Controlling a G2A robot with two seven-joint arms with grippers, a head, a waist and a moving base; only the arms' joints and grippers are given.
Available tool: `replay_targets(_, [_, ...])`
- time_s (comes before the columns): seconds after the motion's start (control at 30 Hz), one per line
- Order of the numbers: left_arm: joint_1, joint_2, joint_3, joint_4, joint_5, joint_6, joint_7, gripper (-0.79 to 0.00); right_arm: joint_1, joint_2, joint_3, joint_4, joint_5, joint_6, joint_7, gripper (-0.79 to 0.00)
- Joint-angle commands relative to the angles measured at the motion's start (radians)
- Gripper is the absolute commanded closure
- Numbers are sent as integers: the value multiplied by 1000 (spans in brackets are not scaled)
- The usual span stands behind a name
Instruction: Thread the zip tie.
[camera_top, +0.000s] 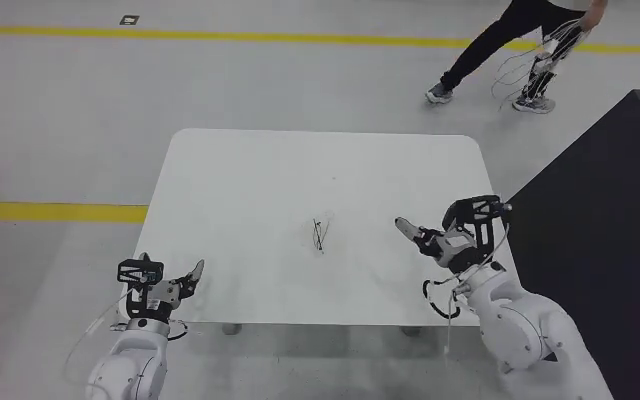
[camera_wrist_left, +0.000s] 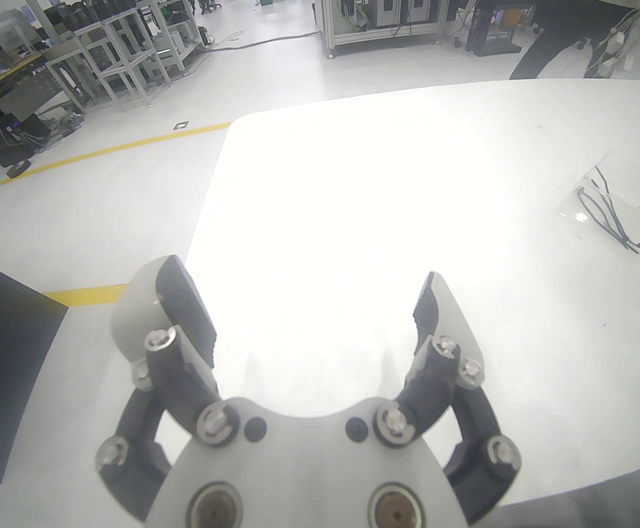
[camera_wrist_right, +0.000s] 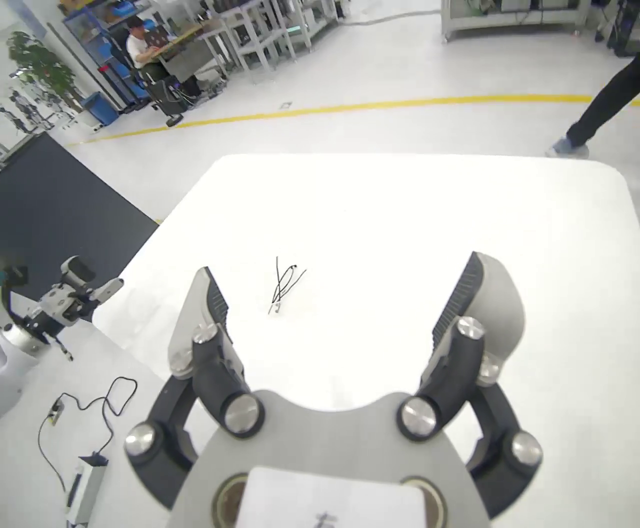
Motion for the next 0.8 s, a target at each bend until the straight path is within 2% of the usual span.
replay_targets(0.0, [0,0,0,0,0,0,0,-785,132,-3,-15,85,72,83,163,-785])
replay_targets(0.07, [0,0,0,0,0,0,0,-785,225,-5,-22,140,120,139,267,-785])
replay_targets(0.17, [0,0,0,0,0,0,0,-785,306,-4,-31,192,166,136,359,-785])
replay_targets(0.67, [0,0,0,0,0,0,0,-785,311,-4,-29,197,171,139,362,-785])
replay_targets(0.73, [0,0,0,0,0,0,0,-785,314,-6,-34,185,219,115,363,-785])
replay_targets(0.77, [0,0,0,0,0,0,0,-785,335,-7,-43,185,297,77,396,-785])
